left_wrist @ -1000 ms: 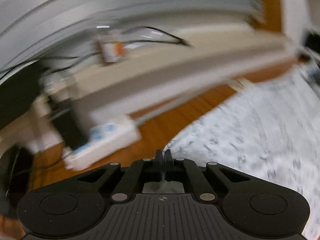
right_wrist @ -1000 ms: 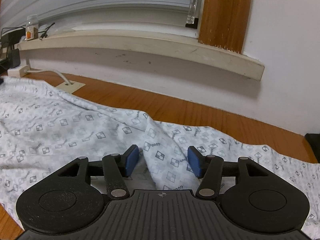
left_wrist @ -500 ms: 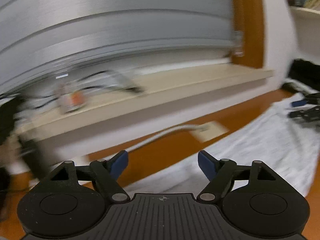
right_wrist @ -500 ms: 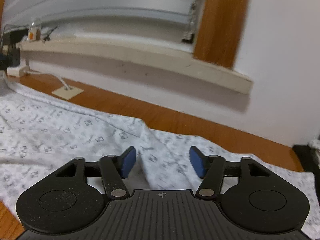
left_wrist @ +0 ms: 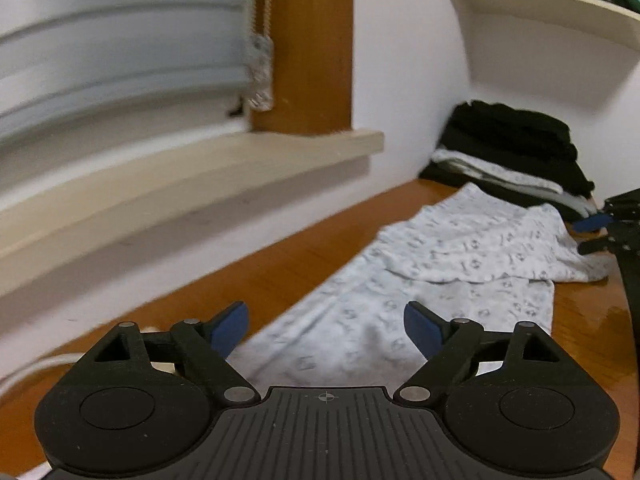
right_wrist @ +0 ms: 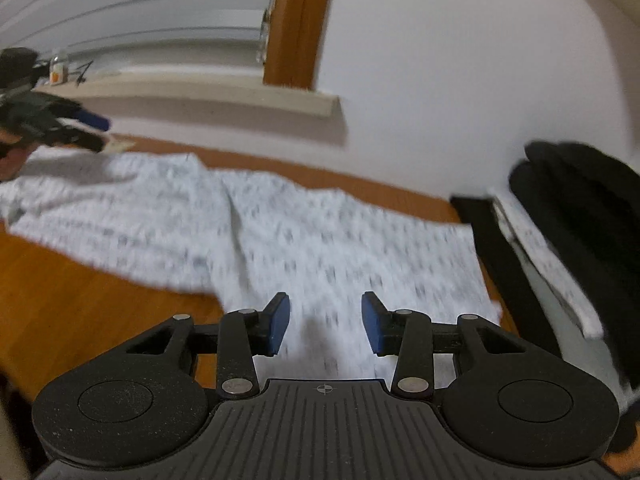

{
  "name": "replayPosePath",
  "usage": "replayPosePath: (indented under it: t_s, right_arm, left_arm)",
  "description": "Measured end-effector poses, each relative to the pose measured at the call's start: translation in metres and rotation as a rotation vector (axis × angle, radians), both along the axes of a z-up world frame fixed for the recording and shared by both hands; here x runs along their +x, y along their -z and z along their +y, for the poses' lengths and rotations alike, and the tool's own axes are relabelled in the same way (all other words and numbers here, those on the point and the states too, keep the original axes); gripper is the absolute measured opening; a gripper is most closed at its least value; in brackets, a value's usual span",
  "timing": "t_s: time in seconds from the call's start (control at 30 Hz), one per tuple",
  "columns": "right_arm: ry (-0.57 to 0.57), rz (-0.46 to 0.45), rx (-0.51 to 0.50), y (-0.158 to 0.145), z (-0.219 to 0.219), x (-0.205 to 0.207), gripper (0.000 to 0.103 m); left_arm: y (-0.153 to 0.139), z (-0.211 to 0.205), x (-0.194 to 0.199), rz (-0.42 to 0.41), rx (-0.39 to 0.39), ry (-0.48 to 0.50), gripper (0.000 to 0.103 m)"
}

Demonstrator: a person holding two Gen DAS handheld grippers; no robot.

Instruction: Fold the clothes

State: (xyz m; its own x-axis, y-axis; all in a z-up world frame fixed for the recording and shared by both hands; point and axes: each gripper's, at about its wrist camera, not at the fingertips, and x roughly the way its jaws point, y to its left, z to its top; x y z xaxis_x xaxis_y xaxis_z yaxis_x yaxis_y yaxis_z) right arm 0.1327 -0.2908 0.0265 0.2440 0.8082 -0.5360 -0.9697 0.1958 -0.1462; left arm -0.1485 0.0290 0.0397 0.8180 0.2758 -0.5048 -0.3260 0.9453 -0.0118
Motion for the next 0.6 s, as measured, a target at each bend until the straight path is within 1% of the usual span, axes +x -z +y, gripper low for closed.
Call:
replayPosePath:
  t_s: [0.13, 0.2, 0.27, 0.33, 0.43, 0.53, 0.57, 0.6]
  right_arm:
    - [-0.030, -0.017, -0.042, 0.008, -0.017, -0.006, 0.041]
    - [-0.036, -0.019, -0.055, 0.010, -0.025, -0.006, 0.043]
    - [-0.035, -0.043, -0.055, 0.013, -0.031, -0.005, 0.051]
    - [-0.043, -0.045, -0.044, 0.015, -0.036, -0.003, 0.051]
    - [-0.037, -0.033, -0.060, 0.020, -0.036, 0.001, 0.051]
    - [-0.031, 0.020, -0.045, 0.022, -0.037, 0.010, 0.048]
    - [-0.038, 0.027, -0.040, 0.022, -0.038, 0.011, 0.039]
    - [-0.042, 0.028, -0.038, 0.023, -0.039, 0.011, 0.034]
  left_arm:
    - [0.011, 0.006, 0.003, -0.002, -0.060, 0.011, 0.087]
    - [0.015, 0.007, 0.001, 0.004, -0.063, 0.008, 0.087]
    - [0.018, 0.007, 0.004, 0.022, -0.064, 0.018, 0.087]
    - [0.019, 0.006, 0.007, 0.036, -0.054, 0.021, 0.087]
    - [0.020, 0.006, 0.007, 0.042, -0.046, 0.008, 0.087]
    - [0.021, 0.006, 0.007, 0.048, -0.047, 0.001, 0.088]
    - [0.021, 0.006, 0.007, 0.048, -0.042, 0.003, 0.089]
    - [0.021, 0.005, 0.006, 0.046, -0.037, 0.005, 0.093]
